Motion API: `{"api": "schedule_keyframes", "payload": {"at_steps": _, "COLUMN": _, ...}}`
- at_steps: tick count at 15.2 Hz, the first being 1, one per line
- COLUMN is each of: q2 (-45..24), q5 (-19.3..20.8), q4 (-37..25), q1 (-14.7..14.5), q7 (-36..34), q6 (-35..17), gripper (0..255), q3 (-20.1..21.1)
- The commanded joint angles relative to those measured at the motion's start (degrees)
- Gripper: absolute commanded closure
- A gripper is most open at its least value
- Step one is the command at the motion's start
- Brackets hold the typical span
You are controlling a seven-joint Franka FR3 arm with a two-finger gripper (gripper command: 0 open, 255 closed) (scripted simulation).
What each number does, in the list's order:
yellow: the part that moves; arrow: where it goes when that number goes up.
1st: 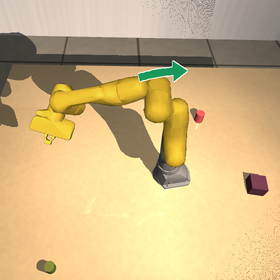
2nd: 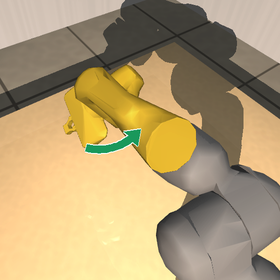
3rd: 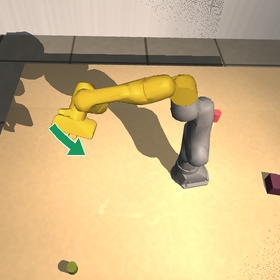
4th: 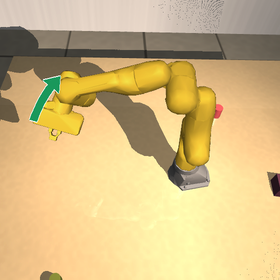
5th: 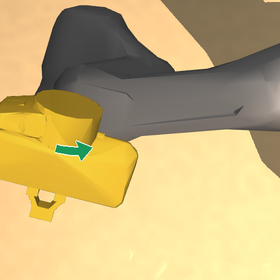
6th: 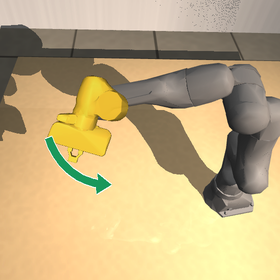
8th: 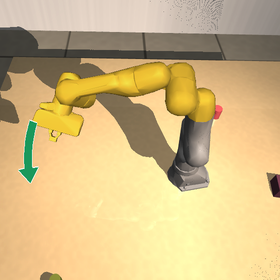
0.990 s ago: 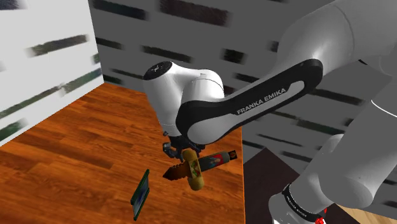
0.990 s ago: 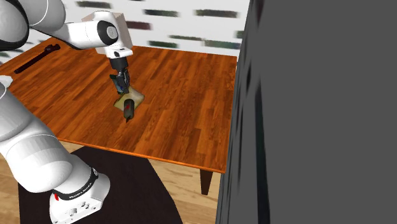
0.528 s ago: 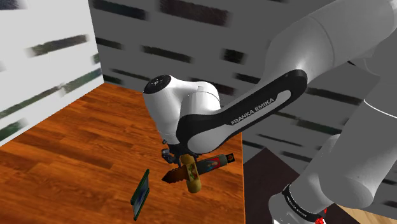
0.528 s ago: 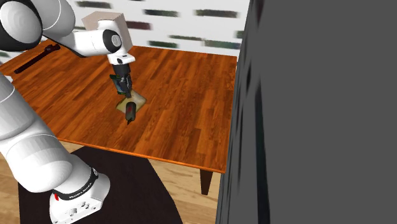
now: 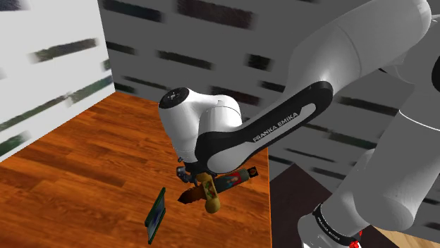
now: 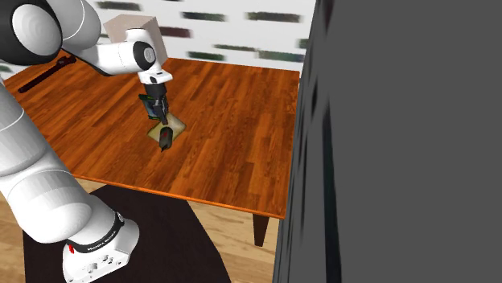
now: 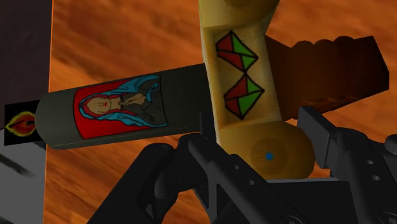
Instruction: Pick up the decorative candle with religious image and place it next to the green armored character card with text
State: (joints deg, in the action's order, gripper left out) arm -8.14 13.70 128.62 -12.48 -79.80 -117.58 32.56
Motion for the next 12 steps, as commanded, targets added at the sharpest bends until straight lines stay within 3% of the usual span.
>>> {"api": "schedule_keyframes", "payload": {"at_steps": 1, "q2": -0.6, "q5": 0.0, "q4": 0.6, "q1": -0.1, "q7": -0.1, "q6": 0.9, "gripper": 255, "q3": 0.0}}
{"api": "schedule_keyframes", "payload": {"at_steps": 2, "q2": -0.6, "q5": 0.0, "q4": 0.6, "q1": -0.1, "q7": -0.1, "q6": 0.9, "gripper": 255, "q3": 0.0}}
{"api": "schedule_keyframes", "payload": {"at_steps": 3, "q2": -0.2, "q5": -0.3, "q4": 0.7, "q1": -0.1, "q7": 0.0, "q6": 1.1, "gripper": 0, "q3": 0.1}}
{"api": "schedule_keyframes", "payload": {"at_steps": 8, "q2": -0.6, "q5": 0.0, "q4": 0.6, "q1": -0.1, "q7": -0.1, "q6": 0.9, "gripper": 0, "q3": 0.0}}
{"api": "schedule_keyframes", "payload": {"at_steps": 12, "q2": 1.5, "q5": -2.2, "q4": -4.8, "q1": -0.4, "q7": 1.4, "q6": 7.9, "gripper": 0, "q3": 0.8}}
